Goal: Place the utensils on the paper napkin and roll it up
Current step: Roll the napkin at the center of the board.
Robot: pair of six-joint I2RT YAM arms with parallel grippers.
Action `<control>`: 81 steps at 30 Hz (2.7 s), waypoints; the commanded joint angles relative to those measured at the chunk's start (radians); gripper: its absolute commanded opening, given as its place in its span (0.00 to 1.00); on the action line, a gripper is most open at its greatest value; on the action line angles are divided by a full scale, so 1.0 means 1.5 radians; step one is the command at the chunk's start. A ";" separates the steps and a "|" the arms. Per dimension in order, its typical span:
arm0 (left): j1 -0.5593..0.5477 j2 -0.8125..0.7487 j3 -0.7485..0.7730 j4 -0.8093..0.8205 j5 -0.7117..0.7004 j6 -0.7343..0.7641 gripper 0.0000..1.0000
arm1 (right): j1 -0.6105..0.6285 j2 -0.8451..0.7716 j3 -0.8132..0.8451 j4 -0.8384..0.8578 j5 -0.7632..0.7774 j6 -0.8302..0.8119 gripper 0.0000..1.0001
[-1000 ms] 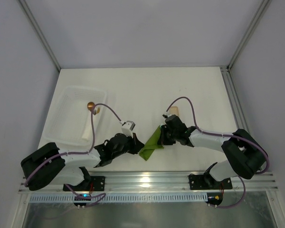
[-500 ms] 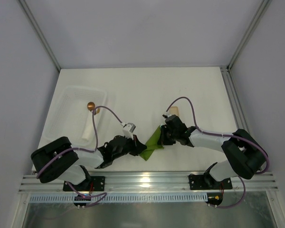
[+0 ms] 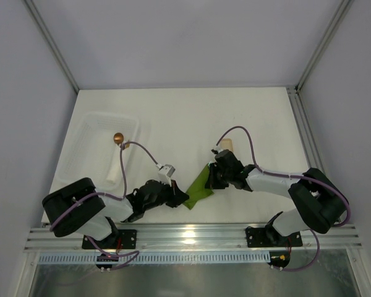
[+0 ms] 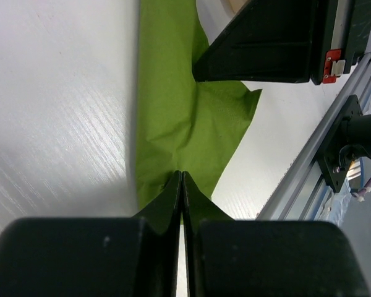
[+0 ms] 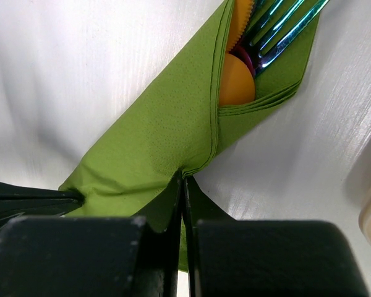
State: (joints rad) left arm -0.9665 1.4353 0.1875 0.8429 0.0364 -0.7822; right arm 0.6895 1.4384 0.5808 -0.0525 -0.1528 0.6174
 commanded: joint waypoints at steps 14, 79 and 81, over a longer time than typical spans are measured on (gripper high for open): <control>-0.047 0.078 -0.023 0.093 -0.040 -0.016 0.00 | -0.002 0.018 0.043 0.001 0.006 -0.029 0.04; -0.229 0.048 0.039 -0.123 -0.244 -0.026 0.00 | -0.003 0.290 -0.166 0.766 -0.244 0.192 0.04; -0.232 0.050 0.027 -0.099 -0.241 -0.025 0.00 | -0.003 0.297 -0.165 0.771 -0.245 0.195 0.03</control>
State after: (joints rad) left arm -1.2903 1.5131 0.2695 0.7521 -0.3244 -0.8703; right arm 0.6861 1.8465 0.3317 1.0698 -0.5663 0.9344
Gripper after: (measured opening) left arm 0.002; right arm 0.036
